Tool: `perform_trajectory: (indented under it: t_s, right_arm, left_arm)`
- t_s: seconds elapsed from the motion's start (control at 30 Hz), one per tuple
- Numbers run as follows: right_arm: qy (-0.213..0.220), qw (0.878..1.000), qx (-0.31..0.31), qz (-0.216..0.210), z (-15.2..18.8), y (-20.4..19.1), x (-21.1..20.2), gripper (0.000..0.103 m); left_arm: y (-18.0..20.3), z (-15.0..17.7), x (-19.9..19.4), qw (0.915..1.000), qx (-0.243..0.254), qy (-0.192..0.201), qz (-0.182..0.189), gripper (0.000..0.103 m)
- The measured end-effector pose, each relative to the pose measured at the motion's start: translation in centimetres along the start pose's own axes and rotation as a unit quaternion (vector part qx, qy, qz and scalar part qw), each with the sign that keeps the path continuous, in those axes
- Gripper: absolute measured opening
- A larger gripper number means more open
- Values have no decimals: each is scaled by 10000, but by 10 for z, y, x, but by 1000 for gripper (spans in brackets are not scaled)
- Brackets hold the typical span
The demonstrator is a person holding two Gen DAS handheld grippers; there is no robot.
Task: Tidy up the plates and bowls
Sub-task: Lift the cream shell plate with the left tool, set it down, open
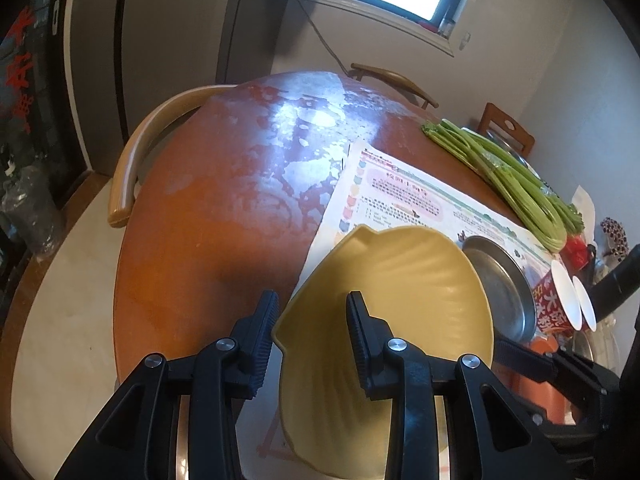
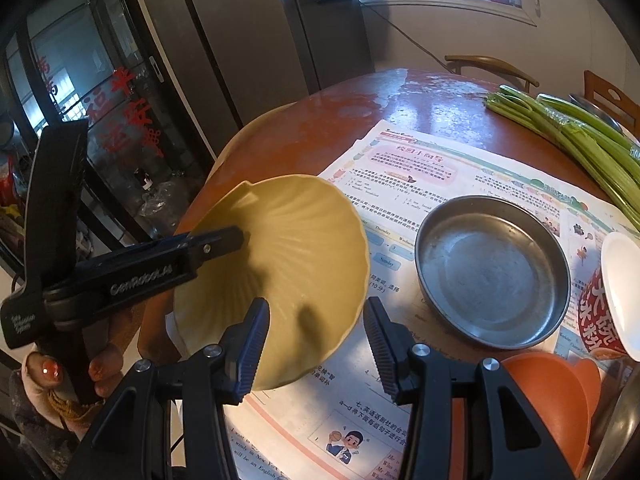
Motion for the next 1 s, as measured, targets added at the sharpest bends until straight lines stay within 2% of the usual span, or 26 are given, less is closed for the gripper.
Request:
perform_trajectory:
  t_s: [0.23, 1.0]
  right_arm:
    - [4, 9998, 126, -120, 4, 2, 3, 50]
    - [-132, 9998, 148, -96, 5, 5, 13, 50]
  left_arm:
    - [1, -5, 10, 9999, 16, -47, -97, 36]
    - [-1, 5, 24, 9995, 71, -199, -231, 37]
Point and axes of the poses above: each gripper's, at about its wrist camera, not at the fingertips, and x roughly the way its jaws point, y to its right, z to its underside, the point moved 3 cm from there along x, roughly the way its jaws point, and after that the axes turned 9 degrees about z, right-handed, at the moved point
